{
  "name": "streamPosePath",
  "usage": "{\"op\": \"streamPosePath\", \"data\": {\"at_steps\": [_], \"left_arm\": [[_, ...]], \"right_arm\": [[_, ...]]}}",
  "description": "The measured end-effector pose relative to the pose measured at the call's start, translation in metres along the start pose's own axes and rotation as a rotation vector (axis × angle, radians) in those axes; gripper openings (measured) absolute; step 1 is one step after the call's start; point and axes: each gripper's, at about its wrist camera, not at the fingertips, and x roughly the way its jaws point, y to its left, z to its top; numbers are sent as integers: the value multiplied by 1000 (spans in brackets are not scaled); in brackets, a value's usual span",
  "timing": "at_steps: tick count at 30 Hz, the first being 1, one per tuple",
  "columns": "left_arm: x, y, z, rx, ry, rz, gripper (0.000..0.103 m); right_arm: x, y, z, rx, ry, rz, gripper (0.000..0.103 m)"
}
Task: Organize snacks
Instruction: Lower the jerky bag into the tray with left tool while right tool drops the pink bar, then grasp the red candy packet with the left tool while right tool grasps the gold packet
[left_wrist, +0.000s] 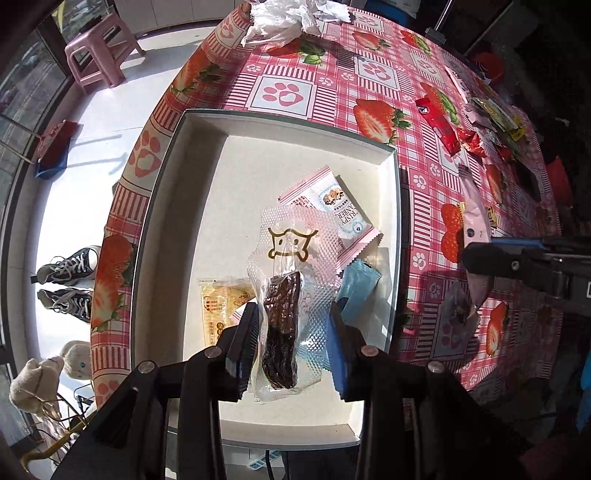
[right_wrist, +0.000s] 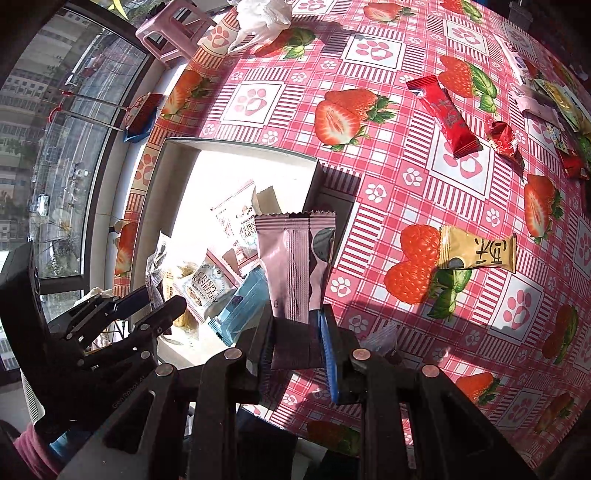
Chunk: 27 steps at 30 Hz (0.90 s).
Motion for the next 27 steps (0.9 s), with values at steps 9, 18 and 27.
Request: {"op": "streamPosePath", "data": {"at_steps": [9,18,27], "left_arm": [[7,12,-2,-11,26,1,44],[8,4,2,5,44,8,74],[1,-31,24,86,68,-25,74]], "right_arm": [[15,60,15,-106,29,30,25],[30,25,6,-18,89,-48,103],[58,-120,-48,322,245,-177,103]]}}
